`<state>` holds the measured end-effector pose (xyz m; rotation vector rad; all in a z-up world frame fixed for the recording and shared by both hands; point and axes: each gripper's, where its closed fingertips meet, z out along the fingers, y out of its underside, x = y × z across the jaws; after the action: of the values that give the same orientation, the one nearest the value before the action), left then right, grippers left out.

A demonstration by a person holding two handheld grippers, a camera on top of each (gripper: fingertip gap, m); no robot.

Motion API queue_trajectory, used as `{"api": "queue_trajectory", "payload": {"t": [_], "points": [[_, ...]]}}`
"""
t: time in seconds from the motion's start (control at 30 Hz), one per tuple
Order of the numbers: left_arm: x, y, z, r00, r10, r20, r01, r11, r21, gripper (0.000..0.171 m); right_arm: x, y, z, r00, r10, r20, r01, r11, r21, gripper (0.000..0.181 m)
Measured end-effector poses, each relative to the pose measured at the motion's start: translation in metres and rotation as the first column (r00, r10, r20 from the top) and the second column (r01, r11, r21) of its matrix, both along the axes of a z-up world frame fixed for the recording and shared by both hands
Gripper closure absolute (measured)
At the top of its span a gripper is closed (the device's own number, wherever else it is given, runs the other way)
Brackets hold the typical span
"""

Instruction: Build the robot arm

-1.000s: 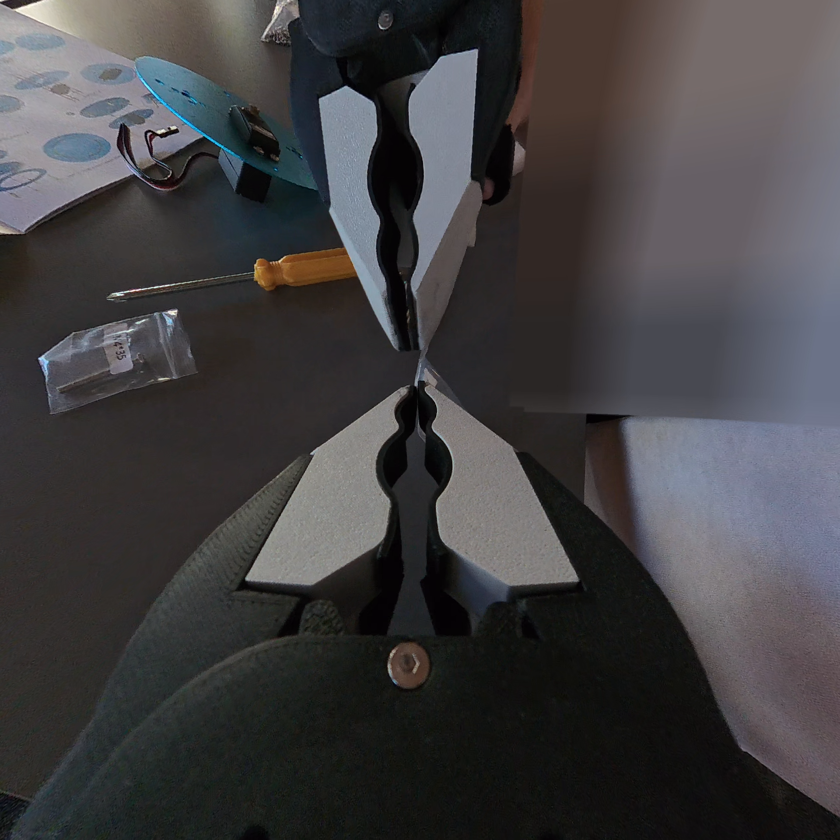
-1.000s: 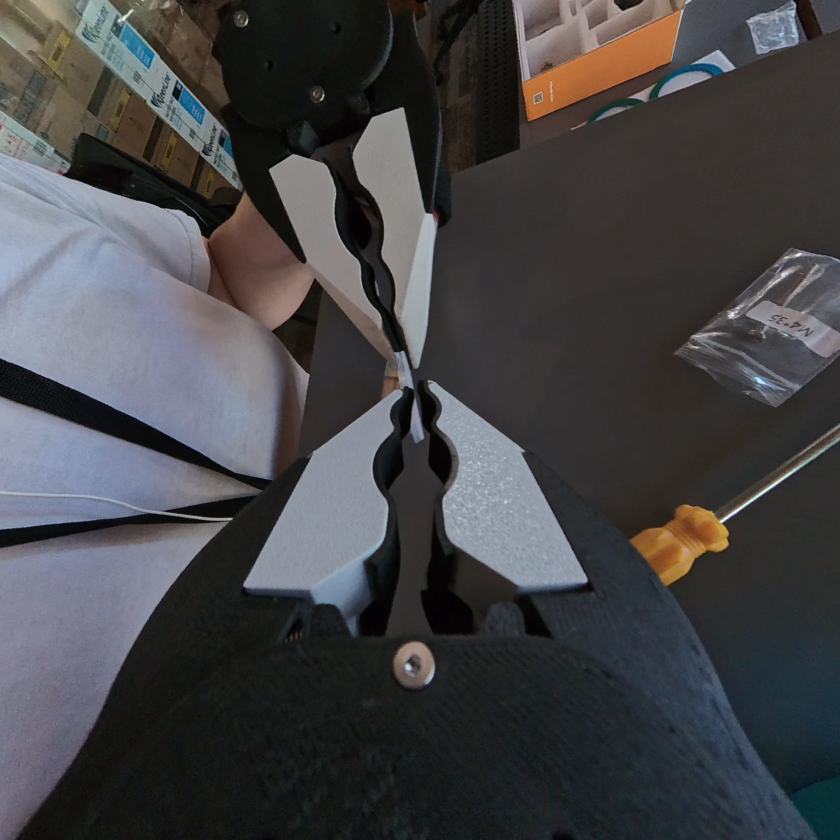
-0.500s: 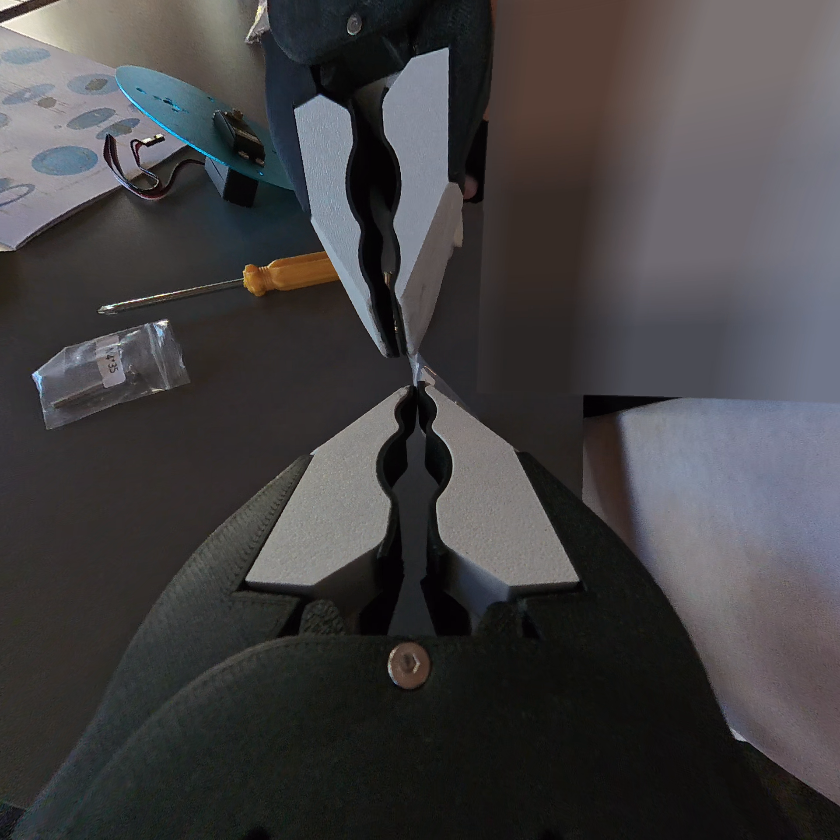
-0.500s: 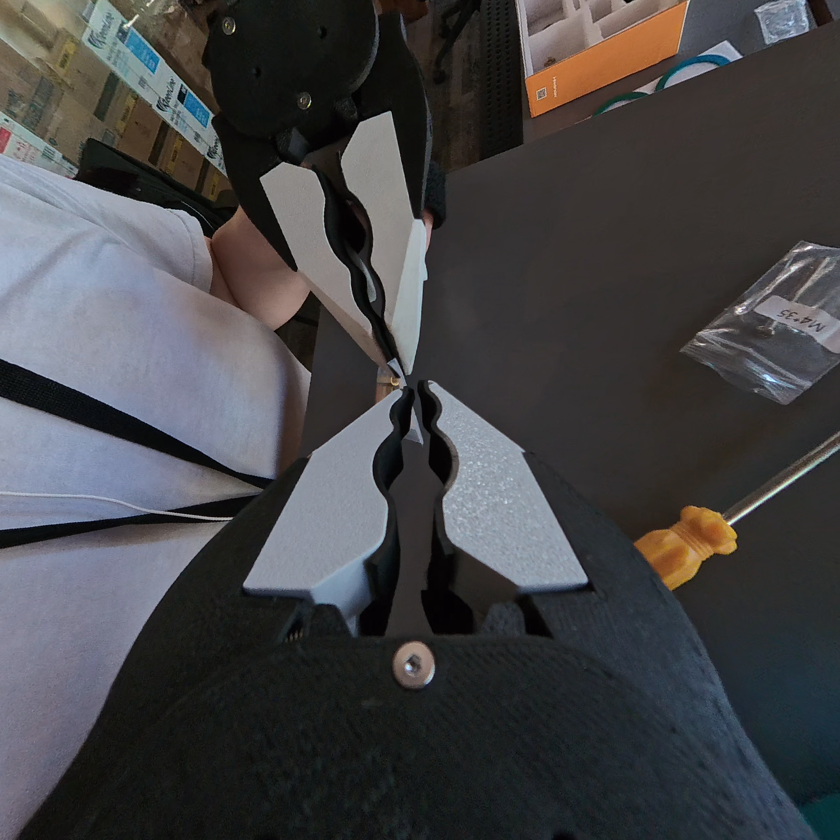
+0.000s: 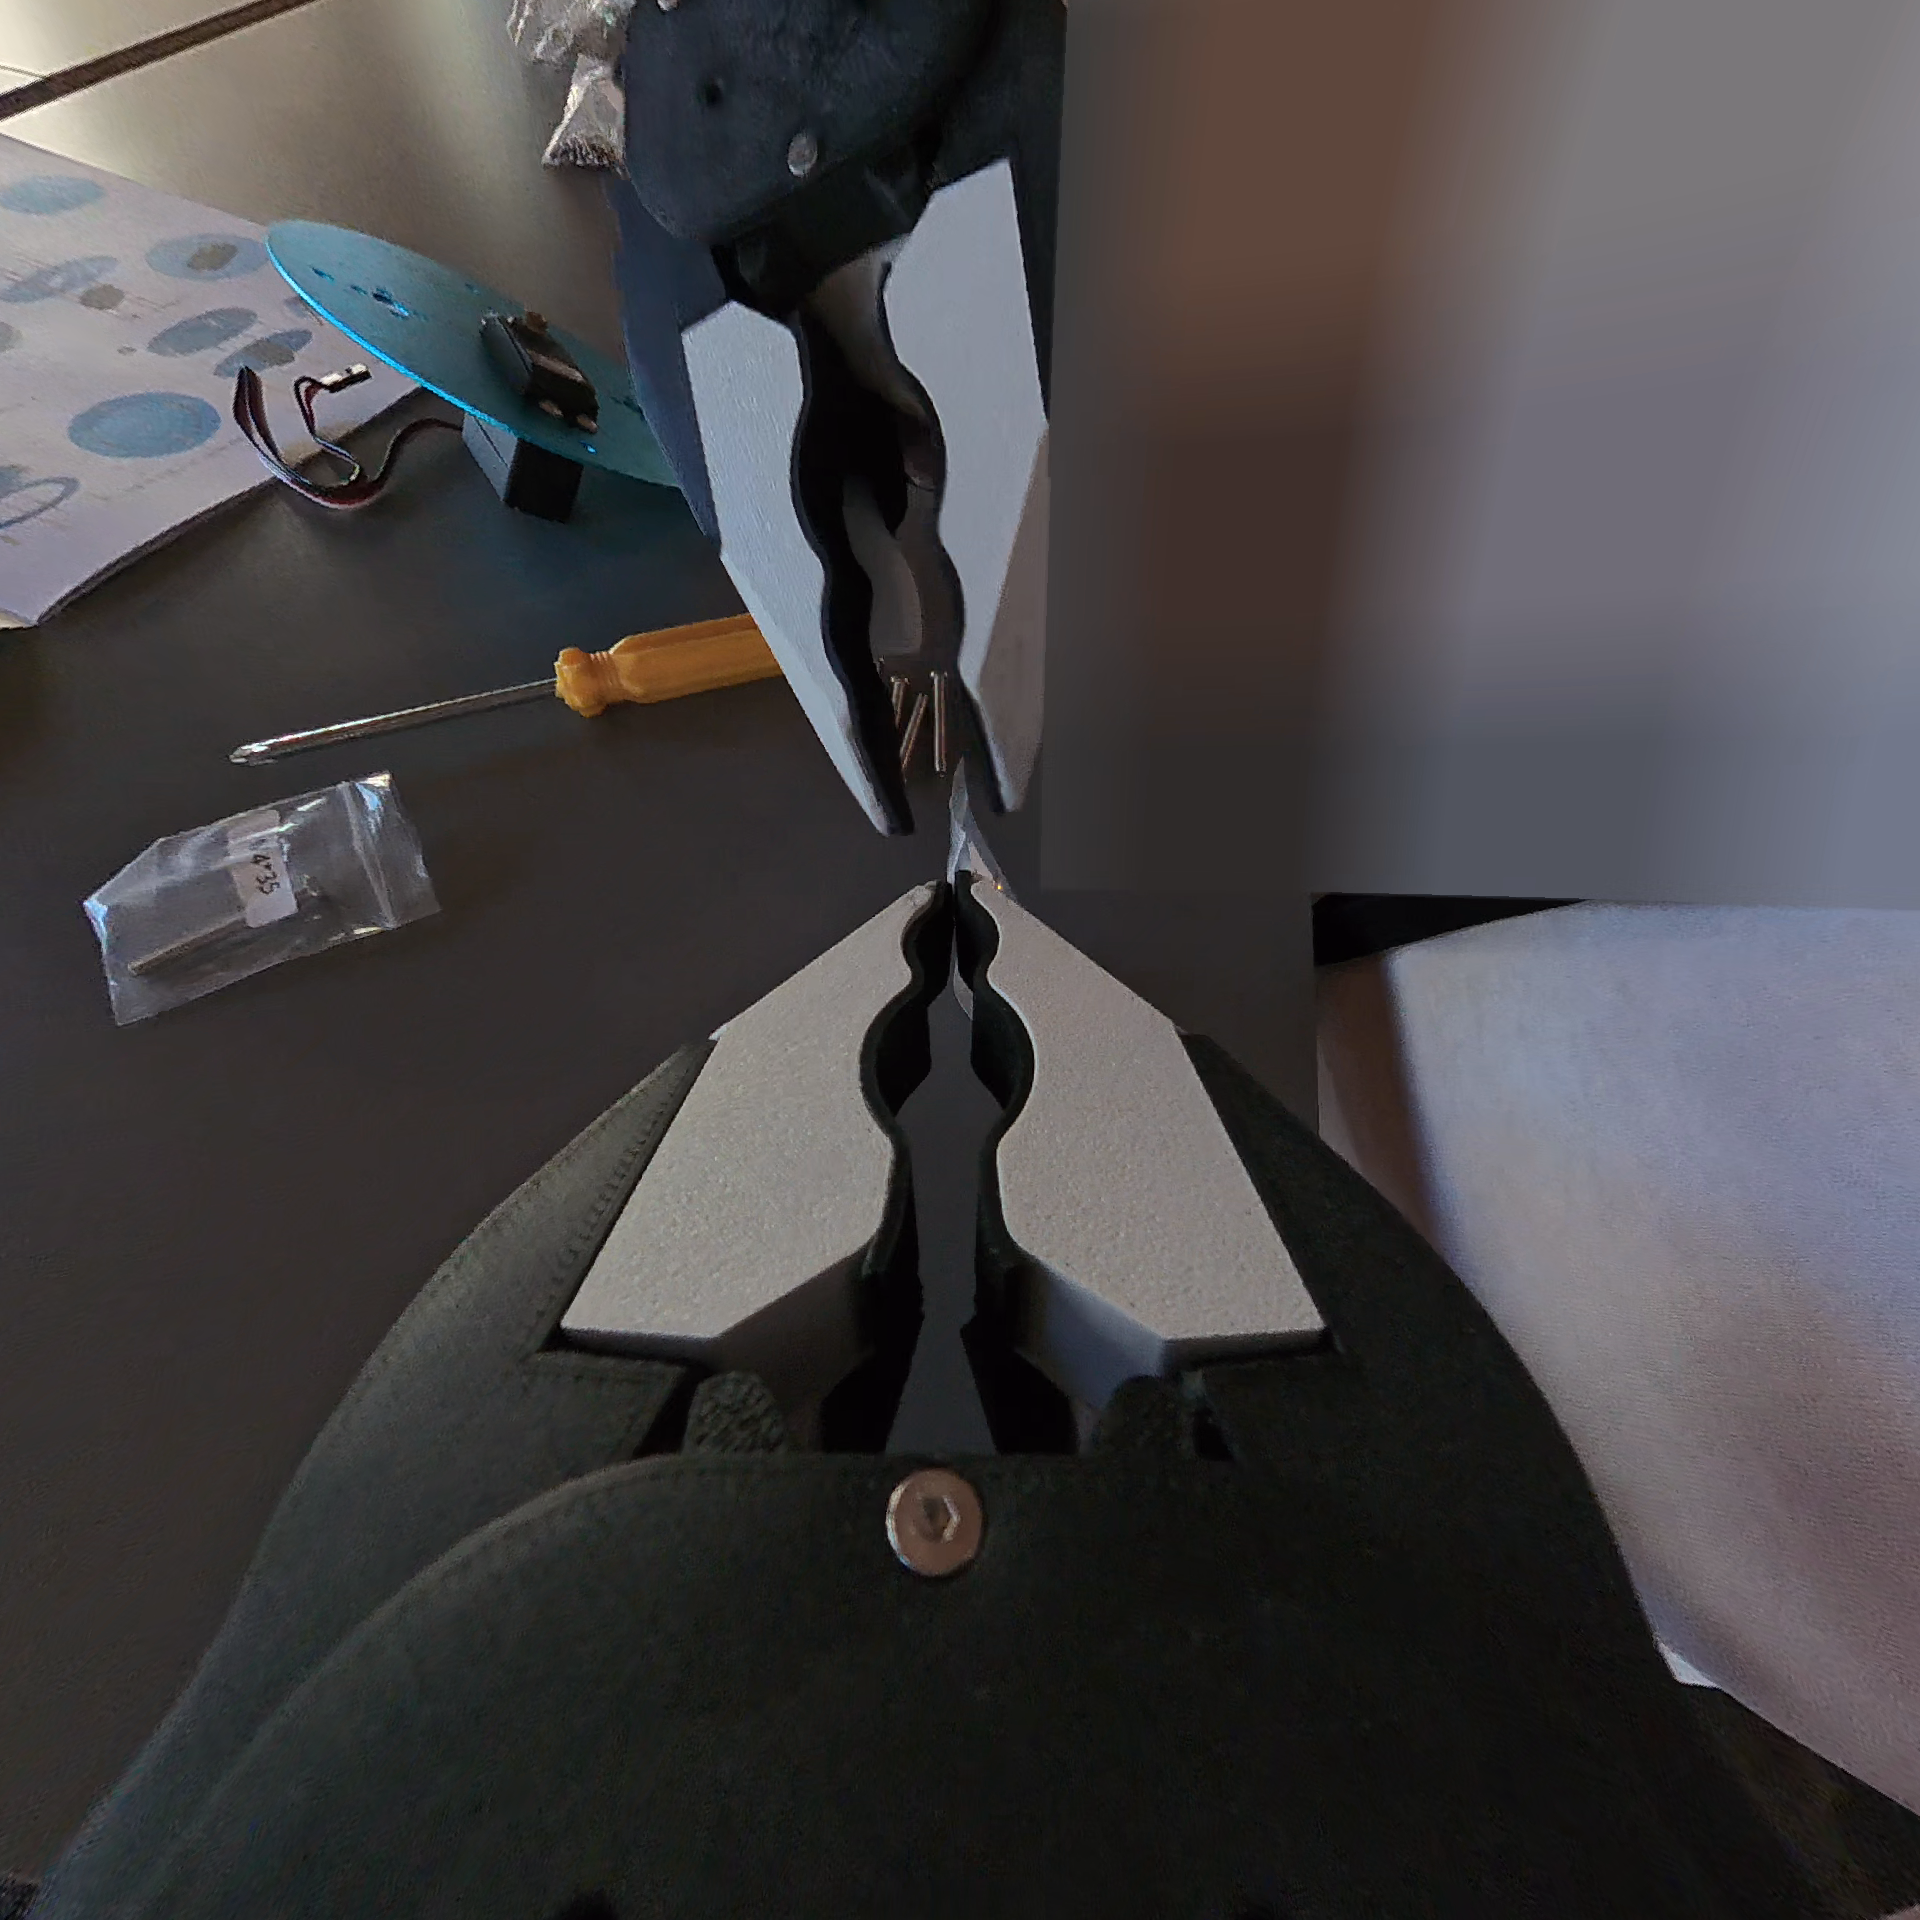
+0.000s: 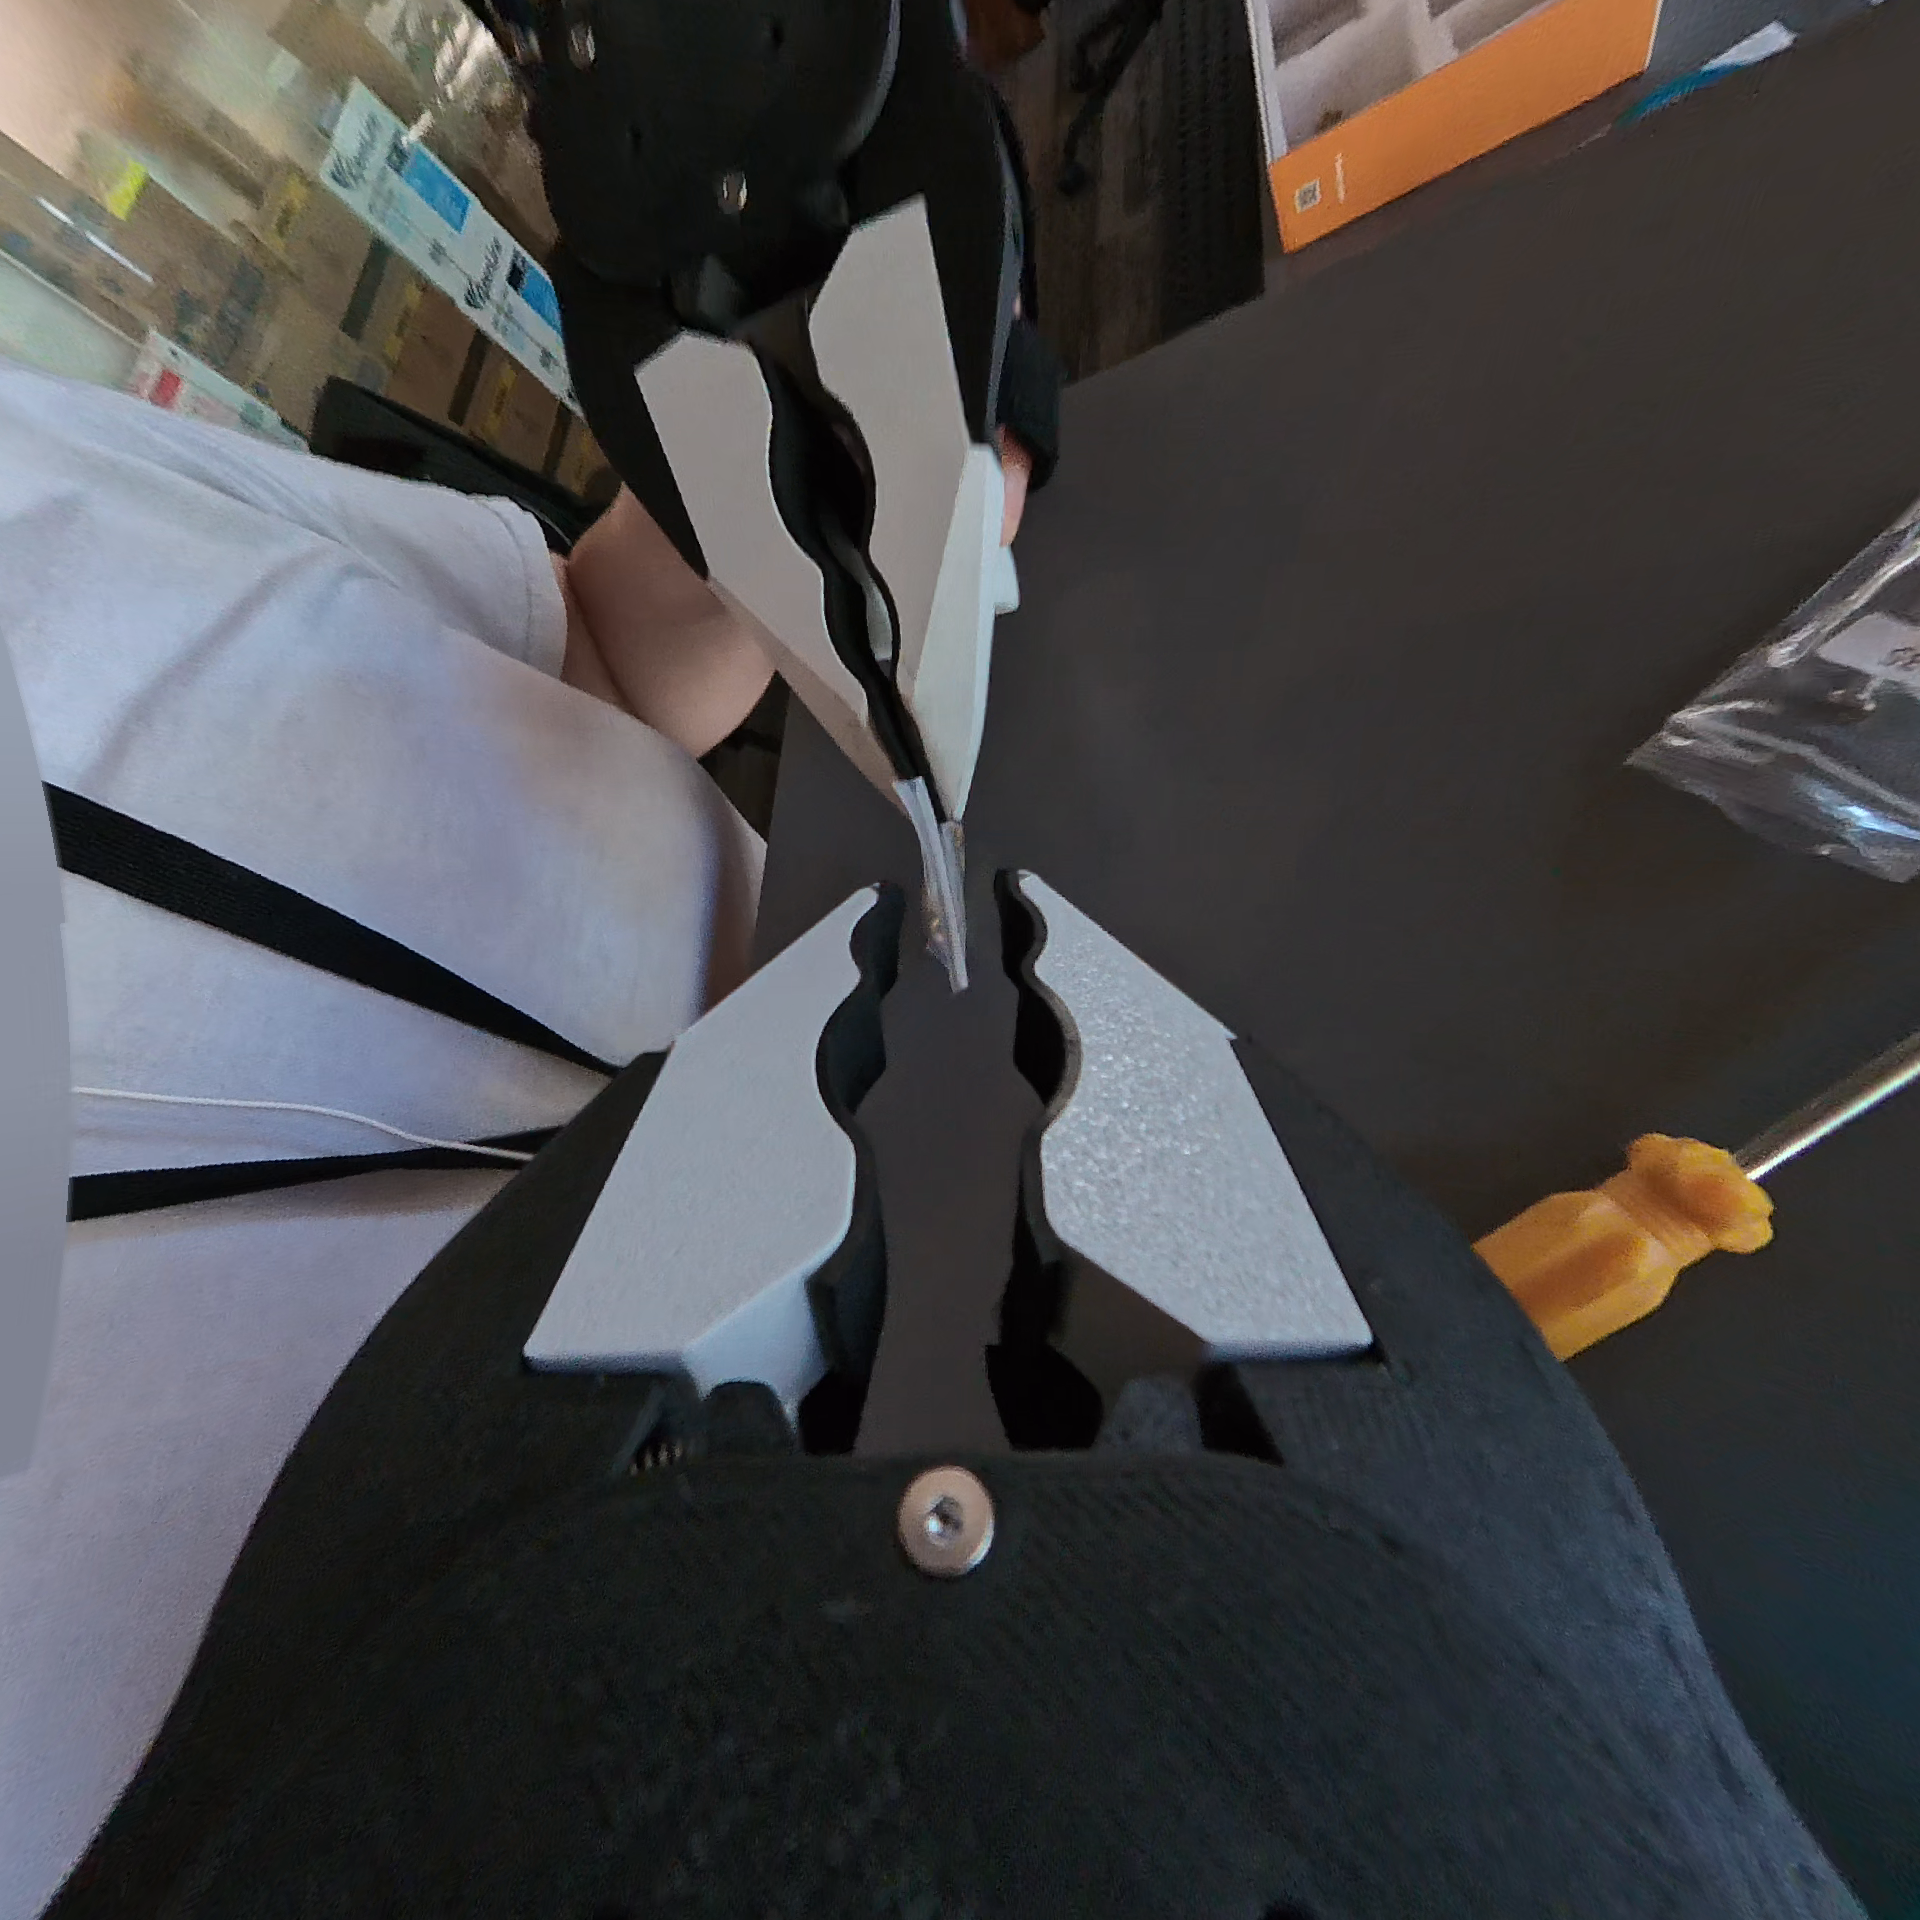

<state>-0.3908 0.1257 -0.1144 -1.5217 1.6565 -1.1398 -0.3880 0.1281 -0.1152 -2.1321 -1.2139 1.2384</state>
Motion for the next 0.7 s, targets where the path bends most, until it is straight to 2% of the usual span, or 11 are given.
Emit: {"api": "queue_trajectory", "payload": {"t": [0.03, 0.1, 0.13, 0.23, 0.3, 0.4, 0.47, 0.6, 0.7], "points": [[0.001, 0.001, 0.000, 1.000, 0.002, 0.001, -0.002, 1.000, 0.001, 0.171, 0.000, -0.002, -0.004, 1.000, 0.012, 0.026, -0.012, 1.000, 0.004, 0.161], [0.002, 0.006, 0.000, 1.000, 0.021, 0.005, -0.021, 1.000, -0.009, 0.171, 0.001, -0.001, -0.010, 0.998, 0.012, 0.063, -0.014, 0.999, 0.042, 0.181], [0.002, 0.012, 0.001, 0.999, 0.053, 0.007, -0.052, 0.998, -0.025, 0.171, 0.000, 0.002, -0.009, 0.998, -0.016, 0.059, 0.013, 0.998, 0.060, 0.181], [-0.006, 0.038, 0.012, 0.969, 0.247, 0.025, -0.242, 0.961, -0.138, 0.161, -0.001, 0.016, -0.002, 0.991, -0.130, 0.019, 0.127, 0.984, 0.125, 0.181], [-0.019, 0.046, 0.020, 0.930, 0.367, 0.006, -0.353, 0.900, -0.256, 0.171, 0.003, 0.026, -0.001, 0.979, -0.201, 0.037, 0.189, 0.958, 0.214, 0.181], [-0.021, 0.024, 0.036, 0.931, 0.364, 0.037, -0.307, 0.832, -0.463, 0.171, 0.004, 0.039, 0.001, 0.960, -0.273, 0.061, 0.237, 0.910, 0.341, 0.181], [-0.011, 0.023, 0.036, 0.910, 0.410, 0.054, -0.311, 0.763, -0.566, 0.171, -0.004, 0.037, 0.002, 0.961, -0.272, 0.050, 0.238, 0.904, 0.354, 0.181], [-0.001, 0.031, 0.016, 0.884, 0.468, -0.002, -0.362, 0.681, -0.637, 0.146, -0.007, 0.042, 0.002, 0.952, -0.297, 0.069, 0.235, 0.859, 0.454, 0.181], [-0.001, 0.040, 0.016, 0.856, 0.517, 0.026, -0.366, 0.640, -0.676, 0.147, -0.011, 0.041, 0.001, 0.953, -0.294, 0.066, 0.231, 0.853, 0.467, 0.181]]}}
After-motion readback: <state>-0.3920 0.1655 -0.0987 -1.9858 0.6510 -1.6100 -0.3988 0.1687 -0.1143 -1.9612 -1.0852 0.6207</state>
